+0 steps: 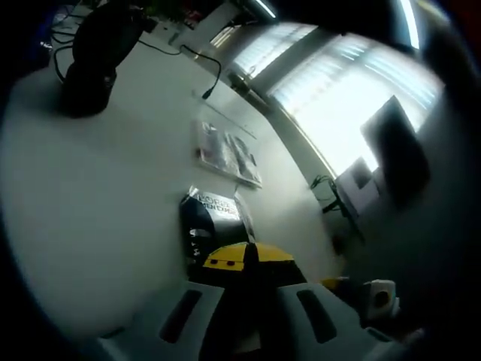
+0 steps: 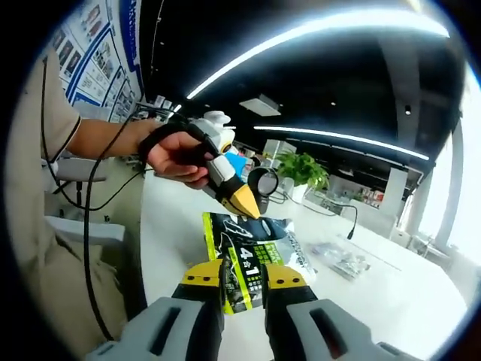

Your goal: Clip sheet goods on table flip sheet goods clip sheet goods scan sheet goods put sheet goods back to table

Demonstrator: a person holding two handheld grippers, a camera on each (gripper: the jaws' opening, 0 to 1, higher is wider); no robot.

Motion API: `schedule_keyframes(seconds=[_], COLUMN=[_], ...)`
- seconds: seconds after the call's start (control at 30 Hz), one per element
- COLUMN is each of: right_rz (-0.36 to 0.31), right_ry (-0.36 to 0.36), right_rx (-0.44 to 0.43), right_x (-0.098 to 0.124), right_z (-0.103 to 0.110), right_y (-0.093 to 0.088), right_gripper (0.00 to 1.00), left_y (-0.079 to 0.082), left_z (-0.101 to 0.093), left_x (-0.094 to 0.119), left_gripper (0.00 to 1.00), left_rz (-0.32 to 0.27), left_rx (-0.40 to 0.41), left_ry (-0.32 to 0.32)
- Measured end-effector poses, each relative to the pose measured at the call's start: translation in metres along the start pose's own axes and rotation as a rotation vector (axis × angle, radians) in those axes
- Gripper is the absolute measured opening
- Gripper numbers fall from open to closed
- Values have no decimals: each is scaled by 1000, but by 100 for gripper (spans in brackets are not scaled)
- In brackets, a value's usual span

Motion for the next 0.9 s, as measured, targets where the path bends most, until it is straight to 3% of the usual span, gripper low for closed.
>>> schedule_keyframes(seconds=[0.33,0.9], right_rz=[5,25], right_ry=[42,0], right_rx=[5,5], right_x=[-17,-40], right_z=[12,17], right_y=[5,6], right_gripper=[24,26], left_y=[1,-1], left_z=[-4,-3], left_x=[1,1], left_gripper=[0,0], left_rz=[-3,-12], left_rx=[-8,10], left_ry=[-6,-13])
Point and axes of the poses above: the point that each gripper's makers call its tool centre point, and the gripper's own axes: x roughly backward along the fingers, z roughly to its left, y roughly out of its top, the point moved 5 cm from there along x, roughly backward along the fingers, and after that the axes turned 3 degrees about z, right-handed, at the moved point
